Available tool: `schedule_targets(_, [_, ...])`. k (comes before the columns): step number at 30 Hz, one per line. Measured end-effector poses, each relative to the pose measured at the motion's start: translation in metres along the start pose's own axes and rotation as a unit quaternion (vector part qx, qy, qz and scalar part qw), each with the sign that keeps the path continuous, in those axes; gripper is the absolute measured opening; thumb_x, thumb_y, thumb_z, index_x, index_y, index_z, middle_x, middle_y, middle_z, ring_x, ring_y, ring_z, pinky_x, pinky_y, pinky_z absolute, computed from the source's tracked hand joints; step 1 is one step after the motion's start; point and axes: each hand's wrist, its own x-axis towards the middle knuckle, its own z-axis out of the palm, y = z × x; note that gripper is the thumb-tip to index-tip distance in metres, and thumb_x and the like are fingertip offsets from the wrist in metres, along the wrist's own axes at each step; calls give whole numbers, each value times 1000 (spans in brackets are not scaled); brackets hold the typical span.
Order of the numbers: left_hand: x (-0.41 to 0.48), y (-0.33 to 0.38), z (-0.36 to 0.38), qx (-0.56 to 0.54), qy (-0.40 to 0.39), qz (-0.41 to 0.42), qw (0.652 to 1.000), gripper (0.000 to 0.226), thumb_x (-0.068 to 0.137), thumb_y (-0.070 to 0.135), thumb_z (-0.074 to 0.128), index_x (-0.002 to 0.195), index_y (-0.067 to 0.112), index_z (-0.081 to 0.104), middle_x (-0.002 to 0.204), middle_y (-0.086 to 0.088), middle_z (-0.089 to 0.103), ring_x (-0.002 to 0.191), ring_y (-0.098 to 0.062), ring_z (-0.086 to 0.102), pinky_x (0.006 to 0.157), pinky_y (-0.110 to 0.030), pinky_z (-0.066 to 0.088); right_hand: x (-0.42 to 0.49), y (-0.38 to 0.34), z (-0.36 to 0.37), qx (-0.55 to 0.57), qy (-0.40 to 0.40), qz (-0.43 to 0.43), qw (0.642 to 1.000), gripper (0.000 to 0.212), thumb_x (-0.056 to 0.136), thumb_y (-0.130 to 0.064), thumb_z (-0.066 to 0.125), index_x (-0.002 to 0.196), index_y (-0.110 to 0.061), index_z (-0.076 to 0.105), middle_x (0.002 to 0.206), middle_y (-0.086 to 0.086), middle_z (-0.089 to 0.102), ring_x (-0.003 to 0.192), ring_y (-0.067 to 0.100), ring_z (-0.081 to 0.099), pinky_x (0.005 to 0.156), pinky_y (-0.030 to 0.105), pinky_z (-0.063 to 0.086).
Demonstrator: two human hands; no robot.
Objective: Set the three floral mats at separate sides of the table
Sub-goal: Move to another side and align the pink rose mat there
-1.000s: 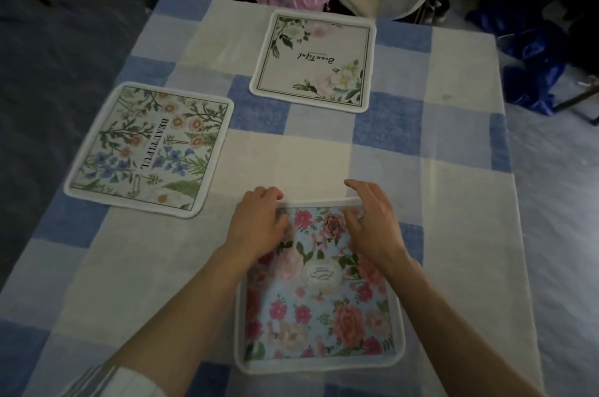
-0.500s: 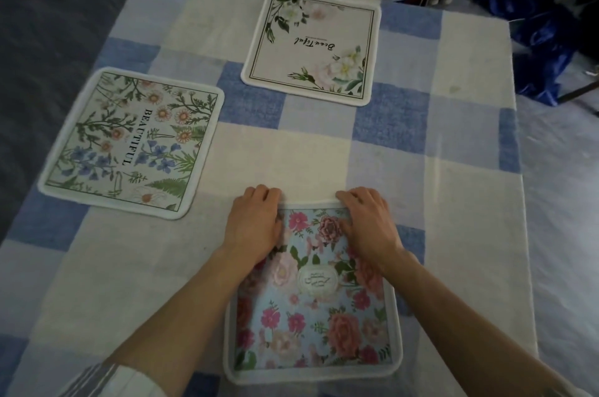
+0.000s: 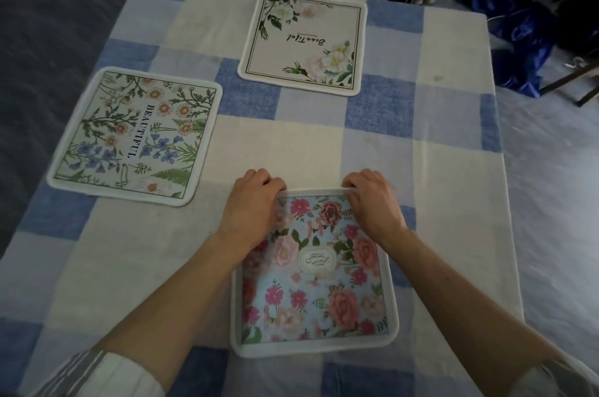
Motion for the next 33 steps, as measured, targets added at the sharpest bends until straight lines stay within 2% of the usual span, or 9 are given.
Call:
schedule_targets(4, [-11, 3, -14, -20, 6, 39, 999, 33, 73, -8, 72, 103, 5, 71, 90, -13, 60, 84, -30, 52, 69, -40, 47, -20, -10, -8, 16, 27, 3, 999, 9, 92, -7, 54, 91, -11, 62, 90, 6, 59, 85, 23, 49, 71, 31, 37])
schedule_targets(10, [-36, 5, -34, -21, 25, 92, 995, 32, 73, -8, 72, 103, 3, 71, 88, -14, 59, 82, -32, 53, 64, -45, 51, -53, -35, -21, 17, 64, -4, 998, 9, 91, -4, 53, 90, -8, 61, 89, 10, 58, 85, 26, 48, 73, 39, 41])
schedule_targets(21, [-129, 61, -101, 14, 160, 124, 979, 18, 86, -4, 63, 102, 2, 70, 86, -13, 59, 79, -29, 52, 62, -43, 49, -139, -67, -71, 52, 170, -89, 980, 10, 92, -6, 52, 92, -14, 57, 87, 0, 54, 83, 21, 48, 72, 38, 41])
schedule_targets(33, [-213, 82, -154, 24, 208, 172, 963, 15, 89, -1, 62, 100, 2, 70, 87, -12, 60, 81, -27, 53, 66, -40, 48, -228, -120, -96, 68, 258, -101, 958, 8, 91, -6, 56, 90, -13, 61, 86, 3, 60, 81, 22, 53, 75, 43, 46])
